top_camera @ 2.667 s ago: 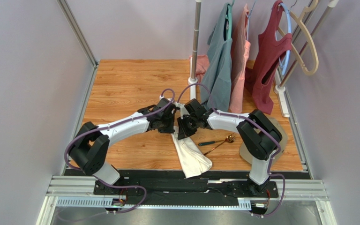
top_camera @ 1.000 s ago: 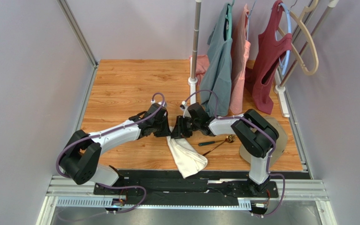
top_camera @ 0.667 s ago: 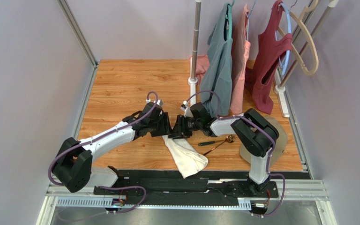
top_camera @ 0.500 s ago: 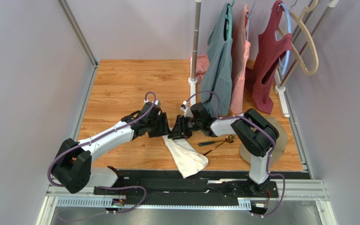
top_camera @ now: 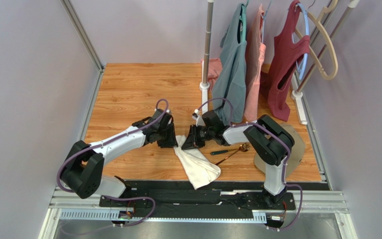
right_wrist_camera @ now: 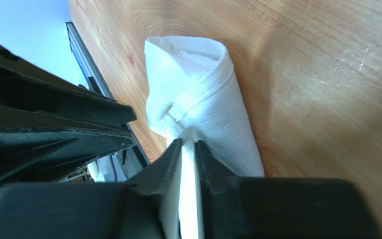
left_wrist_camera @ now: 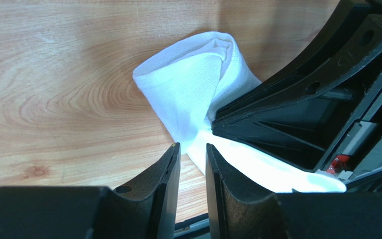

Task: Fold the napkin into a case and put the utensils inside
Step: Grasp the top corner of the smaller rectangle folded napkin from the folded napkin.

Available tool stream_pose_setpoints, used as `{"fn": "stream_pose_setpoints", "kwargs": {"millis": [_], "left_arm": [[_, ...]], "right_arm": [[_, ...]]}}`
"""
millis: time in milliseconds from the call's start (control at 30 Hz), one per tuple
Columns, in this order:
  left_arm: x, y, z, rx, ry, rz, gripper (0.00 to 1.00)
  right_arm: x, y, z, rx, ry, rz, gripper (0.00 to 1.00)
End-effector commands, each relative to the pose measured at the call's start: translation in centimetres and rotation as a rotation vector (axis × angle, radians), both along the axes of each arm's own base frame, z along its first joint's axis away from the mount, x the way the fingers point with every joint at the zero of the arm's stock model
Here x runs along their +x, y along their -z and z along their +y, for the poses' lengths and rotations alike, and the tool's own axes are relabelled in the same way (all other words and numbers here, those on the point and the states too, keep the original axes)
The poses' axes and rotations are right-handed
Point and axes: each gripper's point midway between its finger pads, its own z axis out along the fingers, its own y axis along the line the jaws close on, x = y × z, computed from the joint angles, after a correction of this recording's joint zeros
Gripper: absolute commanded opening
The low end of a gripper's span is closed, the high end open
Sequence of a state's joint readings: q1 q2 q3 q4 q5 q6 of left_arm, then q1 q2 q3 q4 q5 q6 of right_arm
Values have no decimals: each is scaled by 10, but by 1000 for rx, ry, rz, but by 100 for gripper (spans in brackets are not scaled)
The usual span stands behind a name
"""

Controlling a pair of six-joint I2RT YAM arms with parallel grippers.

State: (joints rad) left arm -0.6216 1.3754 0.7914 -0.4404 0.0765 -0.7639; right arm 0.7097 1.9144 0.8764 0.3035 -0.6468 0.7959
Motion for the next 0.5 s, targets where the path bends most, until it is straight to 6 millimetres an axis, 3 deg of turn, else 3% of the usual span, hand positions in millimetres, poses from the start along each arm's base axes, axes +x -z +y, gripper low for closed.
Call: {"fn": "stream_pose_setpoints", "kwargs": {"millis": [0, 133, 333, 467], "left_arm": [[12, -5, -11, -1, 62, -21, 38], [19, -4, -10, 37, 74, -27, 42], [25, 7, -7, 112, 91, -1, 41], [26, 14, -5, 145, 85, 21, 23]], "right_arm": [[5, 11, 2, -10, 12, 3, 13], [8, 10, 6, 11, 29, 15, 7], [11, 7, 8, 15, 40, 20, 6], [11, 7, 7, 11, 49, 27, 6]]}}
